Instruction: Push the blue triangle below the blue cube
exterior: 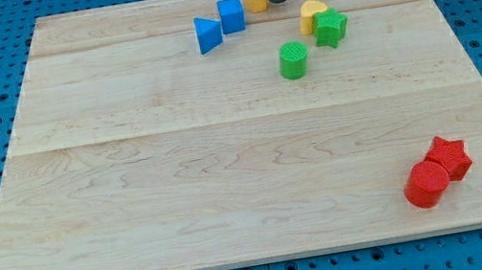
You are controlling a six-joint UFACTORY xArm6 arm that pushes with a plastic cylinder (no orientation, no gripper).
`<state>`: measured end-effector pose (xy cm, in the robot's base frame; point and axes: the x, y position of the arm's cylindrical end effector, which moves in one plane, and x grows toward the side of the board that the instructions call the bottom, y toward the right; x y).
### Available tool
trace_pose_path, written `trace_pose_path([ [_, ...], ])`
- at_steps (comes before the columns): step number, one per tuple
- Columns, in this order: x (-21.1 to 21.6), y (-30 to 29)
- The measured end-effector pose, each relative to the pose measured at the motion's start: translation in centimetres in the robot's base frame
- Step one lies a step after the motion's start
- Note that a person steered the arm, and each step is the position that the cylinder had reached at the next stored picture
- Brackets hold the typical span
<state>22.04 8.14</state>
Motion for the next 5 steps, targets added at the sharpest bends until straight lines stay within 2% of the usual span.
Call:
trace_pose_path([
  [1, -1.7, -0.1],
  [2, -1.7, -3.5],
  [3, -1.4, -4.0],
  [5, 5.1, -0.4],
])
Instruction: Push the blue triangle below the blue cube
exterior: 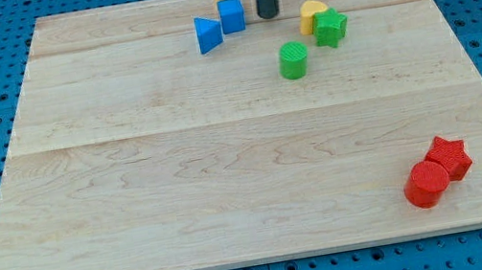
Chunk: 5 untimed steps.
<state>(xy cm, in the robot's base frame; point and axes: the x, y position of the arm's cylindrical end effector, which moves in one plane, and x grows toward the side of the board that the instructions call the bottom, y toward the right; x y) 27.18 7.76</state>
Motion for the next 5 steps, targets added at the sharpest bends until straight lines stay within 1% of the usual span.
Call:
trace_pose_path([
  [1, 0.4, -4.2],
  [2, 5.3, -6.3],
  [3, 8.7, -12.0],
  [4, 4.8, -17.3],
  [5, 1.0, -17.6],
])
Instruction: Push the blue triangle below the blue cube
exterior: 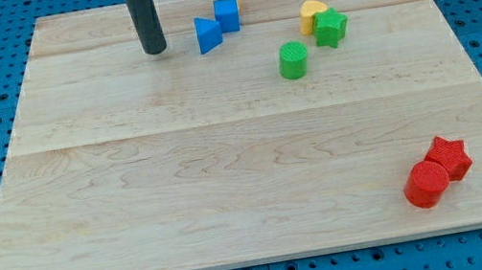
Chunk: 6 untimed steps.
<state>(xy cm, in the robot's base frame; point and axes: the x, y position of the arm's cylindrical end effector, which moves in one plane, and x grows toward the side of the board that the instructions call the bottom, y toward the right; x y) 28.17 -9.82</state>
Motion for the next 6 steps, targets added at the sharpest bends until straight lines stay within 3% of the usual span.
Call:
trace_pose_path([
  [4, 0.6, 7.4],
  [5, 5.6, 6.9],
  [6, 7.3, 11.6],
])
